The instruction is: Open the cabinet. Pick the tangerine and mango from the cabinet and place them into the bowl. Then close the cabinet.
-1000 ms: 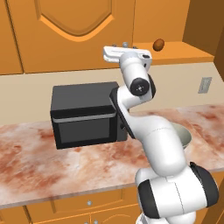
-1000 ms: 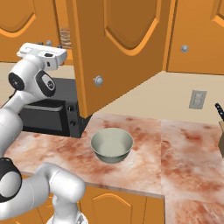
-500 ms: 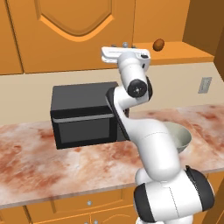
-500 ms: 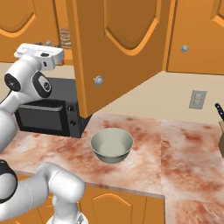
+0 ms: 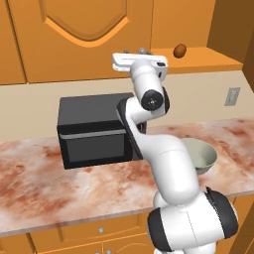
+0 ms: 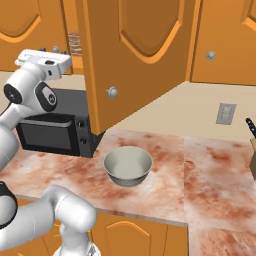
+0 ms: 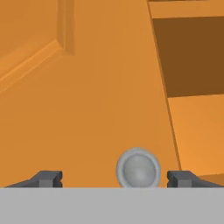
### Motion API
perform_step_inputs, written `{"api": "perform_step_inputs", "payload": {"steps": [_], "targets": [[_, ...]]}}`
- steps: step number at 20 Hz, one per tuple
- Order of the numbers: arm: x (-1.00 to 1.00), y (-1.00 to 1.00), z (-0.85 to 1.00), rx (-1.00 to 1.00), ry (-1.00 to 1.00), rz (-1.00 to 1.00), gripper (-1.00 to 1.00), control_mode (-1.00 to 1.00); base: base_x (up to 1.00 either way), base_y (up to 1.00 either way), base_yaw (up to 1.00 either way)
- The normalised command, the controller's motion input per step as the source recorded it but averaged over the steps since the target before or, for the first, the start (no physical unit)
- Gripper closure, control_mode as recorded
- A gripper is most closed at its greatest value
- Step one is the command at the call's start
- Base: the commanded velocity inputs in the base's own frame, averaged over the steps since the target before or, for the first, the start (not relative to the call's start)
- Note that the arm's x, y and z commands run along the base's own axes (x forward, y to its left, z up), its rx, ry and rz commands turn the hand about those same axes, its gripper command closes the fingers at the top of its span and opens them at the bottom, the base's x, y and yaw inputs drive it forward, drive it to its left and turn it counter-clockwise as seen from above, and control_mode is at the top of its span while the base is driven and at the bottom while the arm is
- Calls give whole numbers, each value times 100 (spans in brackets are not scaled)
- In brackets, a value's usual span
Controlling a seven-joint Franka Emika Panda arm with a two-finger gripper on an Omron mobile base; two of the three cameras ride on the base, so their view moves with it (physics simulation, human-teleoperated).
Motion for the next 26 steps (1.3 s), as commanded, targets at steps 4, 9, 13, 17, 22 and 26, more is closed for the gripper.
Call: {"api": "perform_step_inputs", "payload": {"steps": [4,9,13,17,22,26], "targets": [[32,0,6,0,0,0,-100,-100,0,0,0],[1,-5,1,0,0,-3,-100,-100,0,0,0],[0,-26,7,6,0,-5,-100,-100,0,0,0],[0,-10,3,3,0,0,-100,-100,0,0,0],[16,0,0,0,0,0,-100,-100,0,0,0],[86,0,-7,0,0,0,-100,-100,0,0,0]]}}
